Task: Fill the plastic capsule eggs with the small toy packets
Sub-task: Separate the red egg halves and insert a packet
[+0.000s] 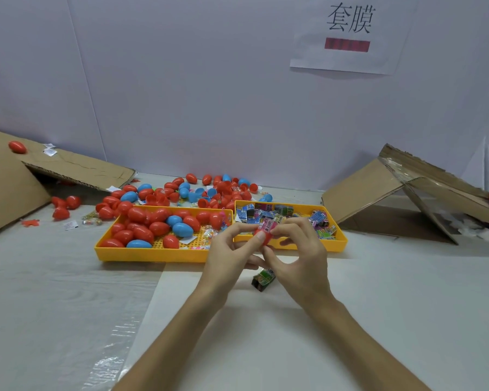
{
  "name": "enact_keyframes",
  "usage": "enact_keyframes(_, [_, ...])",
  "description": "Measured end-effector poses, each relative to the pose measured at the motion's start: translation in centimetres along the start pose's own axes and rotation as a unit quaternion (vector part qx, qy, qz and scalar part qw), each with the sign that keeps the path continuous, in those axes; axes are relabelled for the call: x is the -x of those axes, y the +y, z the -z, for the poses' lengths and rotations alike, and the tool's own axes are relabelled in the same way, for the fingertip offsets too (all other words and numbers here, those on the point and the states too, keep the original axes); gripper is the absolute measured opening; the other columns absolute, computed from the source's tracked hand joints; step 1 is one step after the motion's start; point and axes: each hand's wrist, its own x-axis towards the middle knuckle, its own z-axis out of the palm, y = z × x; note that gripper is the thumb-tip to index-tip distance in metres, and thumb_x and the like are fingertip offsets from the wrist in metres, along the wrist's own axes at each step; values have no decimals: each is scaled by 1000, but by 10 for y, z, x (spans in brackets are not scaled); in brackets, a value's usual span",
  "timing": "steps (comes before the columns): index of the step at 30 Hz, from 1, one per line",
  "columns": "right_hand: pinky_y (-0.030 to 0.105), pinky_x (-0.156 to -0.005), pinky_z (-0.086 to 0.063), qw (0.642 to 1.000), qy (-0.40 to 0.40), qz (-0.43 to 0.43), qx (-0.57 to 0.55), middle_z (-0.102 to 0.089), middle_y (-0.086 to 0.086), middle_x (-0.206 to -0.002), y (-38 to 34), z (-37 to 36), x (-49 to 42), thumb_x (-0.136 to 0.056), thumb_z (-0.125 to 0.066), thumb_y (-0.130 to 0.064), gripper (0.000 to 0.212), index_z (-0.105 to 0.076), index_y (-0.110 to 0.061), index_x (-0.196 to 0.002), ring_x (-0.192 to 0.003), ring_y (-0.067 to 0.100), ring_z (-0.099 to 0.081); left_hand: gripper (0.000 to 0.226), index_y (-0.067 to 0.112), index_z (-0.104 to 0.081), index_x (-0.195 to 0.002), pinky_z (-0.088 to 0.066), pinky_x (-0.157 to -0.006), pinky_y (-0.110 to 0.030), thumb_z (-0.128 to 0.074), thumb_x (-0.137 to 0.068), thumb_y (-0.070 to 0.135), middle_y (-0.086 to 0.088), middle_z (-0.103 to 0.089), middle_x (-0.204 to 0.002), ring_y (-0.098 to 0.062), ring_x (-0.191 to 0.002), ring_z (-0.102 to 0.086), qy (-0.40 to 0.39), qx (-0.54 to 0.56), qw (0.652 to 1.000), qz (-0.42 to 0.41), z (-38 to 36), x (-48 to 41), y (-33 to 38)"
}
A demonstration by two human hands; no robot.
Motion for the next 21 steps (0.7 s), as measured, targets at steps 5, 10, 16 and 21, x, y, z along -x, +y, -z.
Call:
enact_keyframes(5, [17, -78, -53, 1000, 9, 3, 8, -58, 2, -104, -1, -2, 1, -80, -82, -5, 21, -71, -6, -98, -99, 7, -60, 21, 21, -62, -108, -60, -61, -26, -71, -92, 31, -4, -78, -82, -23, -67, -76, 14, -14, 1000, -23, -2, 1, 0])
enact_keyframes(10, [12, -81, -49, 999, 20, 14, 23, -60, 4, -103, -1, -3, 3, -81, -81, -4, 19, -72, -4, -97, -100, 4, -58, 21, 20, -61, -108, -59, -61, -26, -70, -93, 30, -6, -78, -81, -24, -66, -75, 13, -5, 1000, -24, -3, 2, 1])
enact_keyframes(16, [16, -83, -50, 999, 33, 20, 28, -62, 4, -102, -2, -5, 4, -83, -79, -5, 13, -72, -3, -94, -98, 6, -60, 20, 18, -61, -107, -58, -59, -27, -69, -93, 30, -10, -78, -86, -28, -68, -76, 6, 43, 999, 9, -5, 4, 5])
enact_keyframes(21, [14, -86, -49, 998, 29, 35, 34, -64, 7, -100, -2, -4, 3, -83, -79, -3, 13, -73, -1, -95, -95, 10, -61, 20, 14, -61, -106, -59, -60, -28, -64, -98, 31, -12, -78, -88, -30, -71, -76, 7, 65, 997, 30, -4, 5, 4])
